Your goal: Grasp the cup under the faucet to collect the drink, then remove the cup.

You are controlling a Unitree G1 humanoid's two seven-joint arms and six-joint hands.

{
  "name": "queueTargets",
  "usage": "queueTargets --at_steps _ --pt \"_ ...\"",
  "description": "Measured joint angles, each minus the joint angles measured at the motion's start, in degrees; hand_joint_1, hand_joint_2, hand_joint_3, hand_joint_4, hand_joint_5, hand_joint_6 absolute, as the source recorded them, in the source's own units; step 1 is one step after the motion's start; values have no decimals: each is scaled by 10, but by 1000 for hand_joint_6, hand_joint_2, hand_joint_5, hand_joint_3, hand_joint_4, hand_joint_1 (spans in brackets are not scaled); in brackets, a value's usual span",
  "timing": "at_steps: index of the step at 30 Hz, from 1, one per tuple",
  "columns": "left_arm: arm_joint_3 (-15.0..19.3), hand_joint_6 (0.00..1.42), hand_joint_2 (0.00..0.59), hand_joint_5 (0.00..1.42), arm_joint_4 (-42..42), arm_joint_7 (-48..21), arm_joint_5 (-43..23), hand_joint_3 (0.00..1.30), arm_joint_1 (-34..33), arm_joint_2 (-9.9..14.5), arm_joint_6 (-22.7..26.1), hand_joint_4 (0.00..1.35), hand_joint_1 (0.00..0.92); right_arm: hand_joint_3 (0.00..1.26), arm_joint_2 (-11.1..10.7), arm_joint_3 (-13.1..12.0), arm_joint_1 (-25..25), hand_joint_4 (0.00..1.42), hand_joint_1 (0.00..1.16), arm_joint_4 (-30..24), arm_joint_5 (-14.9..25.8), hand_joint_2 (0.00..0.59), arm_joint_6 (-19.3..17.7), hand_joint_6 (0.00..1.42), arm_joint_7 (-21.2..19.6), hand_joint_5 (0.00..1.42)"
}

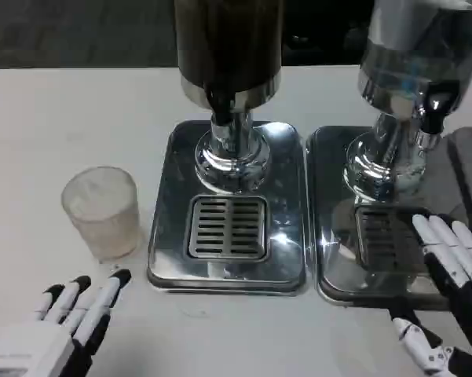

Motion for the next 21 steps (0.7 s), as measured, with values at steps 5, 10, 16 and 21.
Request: queueTargets --at_steps 5,10,16,21 --pt "0 0 104 0 0 0 0 0 1 0 0 0 0 0 -6 -1 -4 0 206 3 21 506 3 0 0 0" --pt "1 0 104 0 0 0 -5 0 1 1 0 0 0 0 -13 -6 -6 0 214 5 29 507 3 0 0 0" --pt "3 0 51 0 0 10 -20 0 0 1 -2 0 0 0 -11 -4 -5 0 222 5 30 507 3 0 0 0" --pt "14 0 40 0 18 59 -28 0 -10 0 -37 0 0 0 -2 5 -5 0 248 5 30 498 3 0 0 0"
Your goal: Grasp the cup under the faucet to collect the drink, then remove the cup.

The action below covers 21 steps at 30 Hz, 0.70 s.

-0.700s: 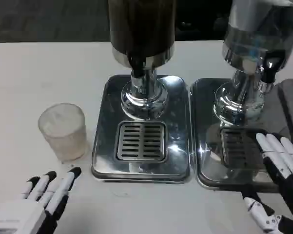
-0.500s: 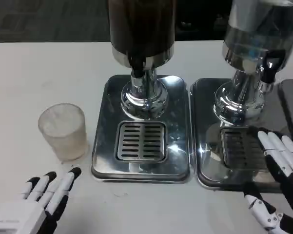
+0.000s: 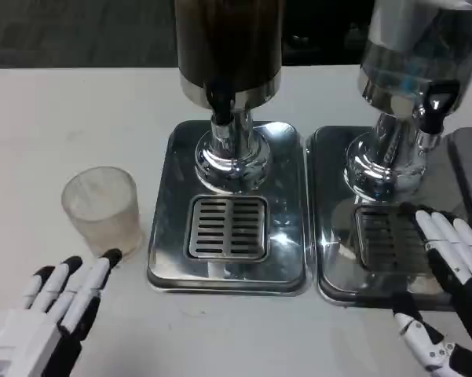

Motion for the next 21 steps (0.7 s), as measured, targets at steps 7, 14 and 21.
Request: queueTargets --at_steps 7,14,21 --pt "57 0 39 4 92 79 -87 0 -64 11 -83 0 0 0 26 32 -2 0 281 -2 -13 501 0 0 -9 0" --pt "76 0 25 39 140 111 -118 0 -133 13 -128 0 0 0 39 46 0 0 295 -1 -14 501 0 0 -27 0" --pt "70 123 15 111 211 71 -162 0 -200 25 -109 0 36 9 46 61 2 0 301 2 -21 502 0 0 -39 0"
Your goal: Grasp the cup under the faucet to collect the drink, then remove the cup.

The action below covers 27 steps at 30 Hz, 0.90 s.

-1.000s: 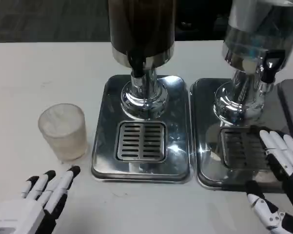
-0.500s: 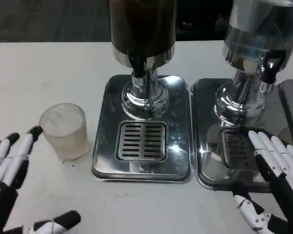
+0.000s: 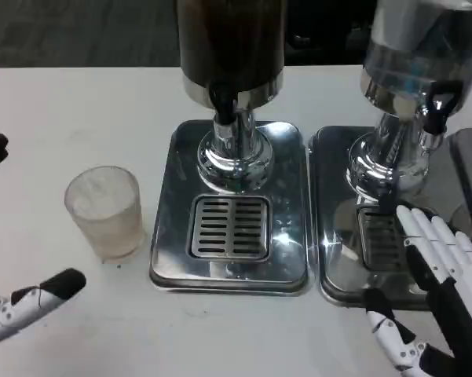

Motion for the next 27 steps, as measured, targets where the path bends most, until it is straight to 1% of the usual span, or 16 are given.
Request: queueTargets --at_steps 2,4,5,7,11,14,16,19,22,24,27 --pt "-4 124 14 112 19 -8 -11 0 -18 7 5 0 39 11 1 5 -1 0 303 2 -2 502 0 0 -2 0" --pt "-13 129 11 130 70 -11 -21 0 -64 17 3 0 55 12 3 13 -5 0 304 6 -3 502 0 0 -4 0" --pt "-13 138 10 144 80 -11 -25 0 -71 18 2 0 56 13 3 14 -6 0 304 7 -3 502 0 0 -4 0" --pt "-18 204 1 231 117 -9 -33 40 -96 21 -5 63 85 13 4 17 -7 0 306 10 -4 502 0 0 -6 0" --pt "-32 239 1 265 207 1 -32 55 -153 37 -13 89 146 28 7 29 -15 0 309 14 -5 502 0 0 -8 0" --pt "-47 242 2 268 253 8 -30 56 -178 45 -22 89 155 32 9 35 -17 0 310 14 -5 502 1 0 -10 0" --pt "-60 259 3 280 289 10 -30 56 -197 56 -24 89 159 45 11 42 -22 0 311 14 -6 502 1 0 -10 0" --pt "-78 294 0 307 336 14 -28 56 -226 66 -27 101 182 53 16 57 -38 0 312 14 -12 502 2 0 -10 0" --pt "-92 302 1 315 363 18 -23 66 -245 76 -30 112 191 68 18 65 -48 9 313 14 -13 502 2 0 -10 0" --pt "-107 304 1 317 392 19 -14 68 -262 87 -30 112 191 87 18 70 -53 28 318 14 -13 509 2 0 -10 0" --pt "-124 305 1 318 424 19 -13 65 -279 94 -30 112 191 91 18 76 -58 31 320 15 -13 510 2 0 -10 0"
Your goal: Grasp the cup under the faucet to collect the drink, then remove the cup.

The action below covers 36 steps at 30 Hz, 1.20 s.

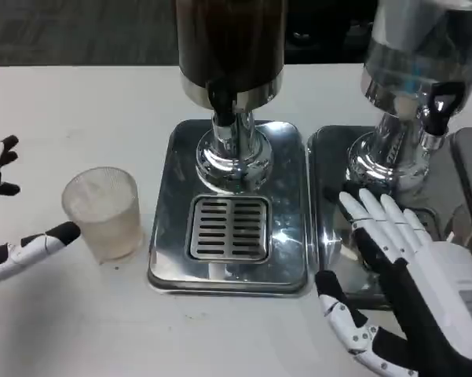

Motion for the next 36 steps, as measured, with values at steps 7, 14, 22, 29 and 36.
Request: queueTargets --at_steps 7,14,22,29,36 --pt "-33 307 0 326 81 -2 1 47 -39 13 -4 92 172 96 0 21 -9 39 323 2 0 511 0 0 0 0" --pt "-71 300 1 330 152 -2 3 47 -83 18 -17 90 183 139 0 32 -20 70 328 2 -1 511 0 0 0 10" --pt "-111 303 0 327 209 -2 4 47 -128 21 -28 94 185 169 0 39 -23 86 329 3 -1 511 0 0 0 22" --pt "-139 305 1 326 240 -4 3 50 -160 21 -30 98 178 176 0 46 -22 93 330 3 -2 511 0 0 -1 25" --pt "-158 307 0 325 258 -11 3 56 -187 17 -30 99 174 185 2 49 -14 96 329 3 -5 508 1 0 -6 26"
